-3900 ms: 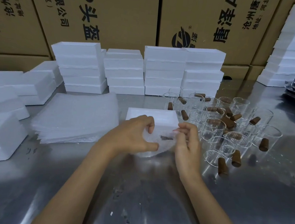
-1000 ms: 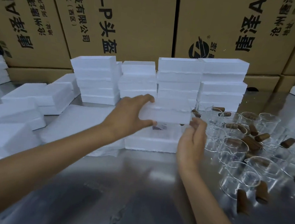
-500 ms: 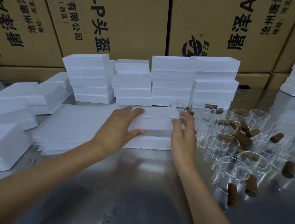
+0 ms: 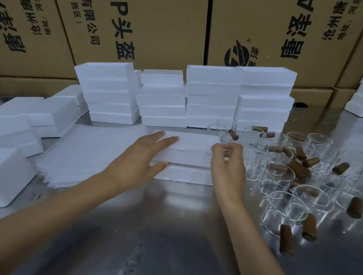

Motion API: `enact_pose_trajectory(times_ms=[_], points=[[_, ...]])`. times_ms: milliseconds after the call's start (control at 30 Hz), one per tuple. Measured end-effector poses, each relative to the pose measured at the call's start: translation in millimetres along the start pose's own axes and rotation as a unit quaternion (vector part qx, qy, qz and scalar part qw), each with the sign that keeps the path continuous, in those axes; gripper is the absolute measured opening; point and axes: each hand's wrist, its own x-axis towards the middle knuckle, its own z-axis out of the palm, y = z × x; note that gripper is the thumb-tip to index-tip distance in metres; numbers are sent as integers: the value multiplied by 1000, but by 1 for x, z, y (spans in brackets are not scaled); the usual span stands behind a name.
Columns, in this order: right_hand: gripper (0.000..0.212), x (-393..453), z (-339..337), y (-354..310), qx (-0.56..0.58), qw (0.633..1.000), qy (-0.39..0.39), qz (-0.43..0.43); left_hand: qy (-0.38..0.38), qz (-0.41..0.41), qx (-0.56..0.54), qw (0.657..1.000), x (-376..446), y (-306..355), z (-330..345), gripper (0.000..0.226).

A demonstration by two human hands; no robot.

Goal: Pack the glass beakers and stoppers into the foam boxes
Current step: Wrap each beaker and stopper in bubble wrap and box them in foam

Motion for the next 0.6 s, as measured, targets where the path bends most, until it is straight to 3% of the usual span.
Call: enact_pose_trajectory(times_ms=[233,467,600], points=[[23,6,2,7,-33,998,-43,21,-59,-24,-70,995,2,-7,-7,65],[25,10,1,7,39,995,-72,65,-33,-42,-97,994,3,-4,-5,67],[30,7,1,11,19,996,-73,40,-42,-61,-113,991,7,-2,-7,65]])
